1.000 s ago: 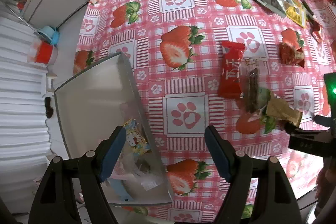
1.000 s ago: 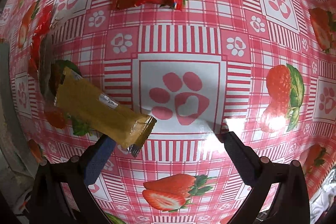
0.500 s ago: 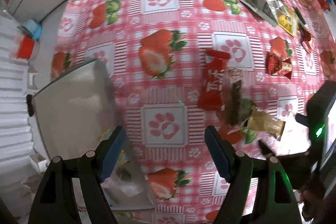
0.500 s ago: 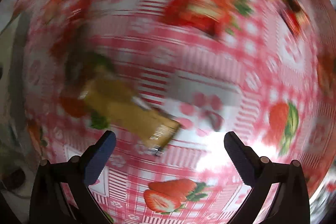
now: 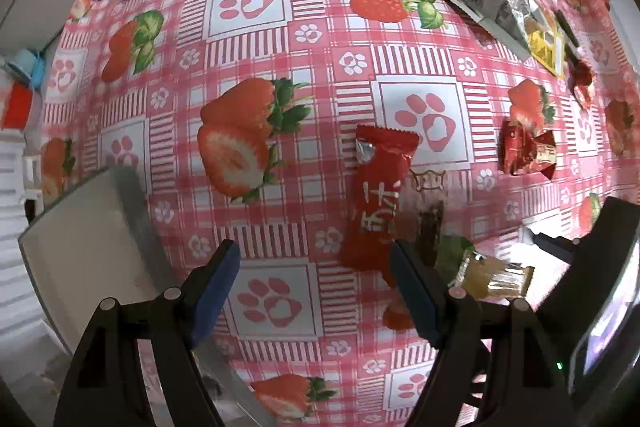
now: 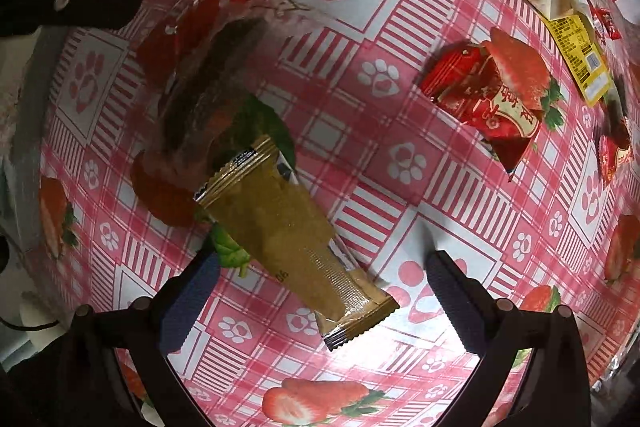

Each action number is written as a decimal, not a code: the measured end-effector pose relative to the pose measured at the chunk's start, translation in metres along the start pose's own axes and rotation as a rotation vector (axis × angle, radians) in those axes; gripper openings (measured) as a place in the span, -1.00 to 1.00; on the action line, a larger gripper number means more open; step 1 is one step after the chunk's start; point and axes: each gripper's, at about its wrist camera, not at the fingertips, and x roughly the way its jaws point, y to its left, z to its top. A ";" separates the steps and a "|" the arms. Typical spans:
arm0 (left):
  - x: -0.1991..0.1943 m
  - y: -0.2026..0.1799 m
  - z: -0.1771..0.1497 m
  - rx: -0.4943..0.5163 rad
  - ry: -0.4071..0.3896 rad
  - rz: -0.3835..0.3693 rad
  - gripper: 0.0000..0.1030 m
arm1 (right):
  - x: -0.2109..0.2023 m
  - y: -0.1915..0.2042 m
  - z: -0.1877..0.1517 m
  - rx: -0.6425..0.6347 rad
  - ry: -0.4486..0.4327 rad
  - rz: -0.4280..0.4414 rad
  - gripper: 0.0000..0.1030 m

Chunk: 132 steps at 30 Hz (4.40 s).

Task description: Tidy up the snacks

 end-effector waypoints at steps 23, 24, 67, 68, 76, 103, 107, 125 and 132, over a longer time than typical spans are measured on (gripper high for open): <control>0.054 -0.023 0.035 0.078 0.043 -0.040 0.07 | 0.001 0.003 0.000 -0.079 0.041 -0.007 0.92; 0.053 -0.029 0.036 0.089 0.037 -0.042 -0.06 | 0.000 0.003 0.000 -0.081 0.038 -0.007 0.87; -0.069 0.097 -0.106 -0.223 -0.176 -0.034 -0.57 | -0.113 0.034 0.027 0.042 -0.056 0.136 -0.51; -0.070 0.102 -0.109 -0.233 -0.178 -0.034 -0.57 | -0.116 0.041 0.031 0.029 -0.060 0.136 -0.51; -0.068 0.142 -0.131 -0.313 -0.176 -0.037 -0.57 | -0.125 0.093 0.058 -0.068 -0.085 0.155 -0.51; -0.063 0.193 -0.194 -0.409 -0.160 -0.045 0.54 | -0.132 0.226 0.118 -0.237 -0.085 0.231 0.77; -0.097 0.183 -0.184 -0.372 -0.205 -0.063 0.56 | -0.165 0.196 0.108 -0.159 -0.151 0.201 0.77; -0.299 0.063 -0.108 -0.081 -0.576 -0.097 0.59 | -0.383 -0.002 0.005 0.313 -0.721 0.061 1.00; -0.331 0.023 -0.097 0.008 -0.635 -0.049 0.60 | -0.406 -0.040 -0.029 0.396 -0.795 0.006 1.00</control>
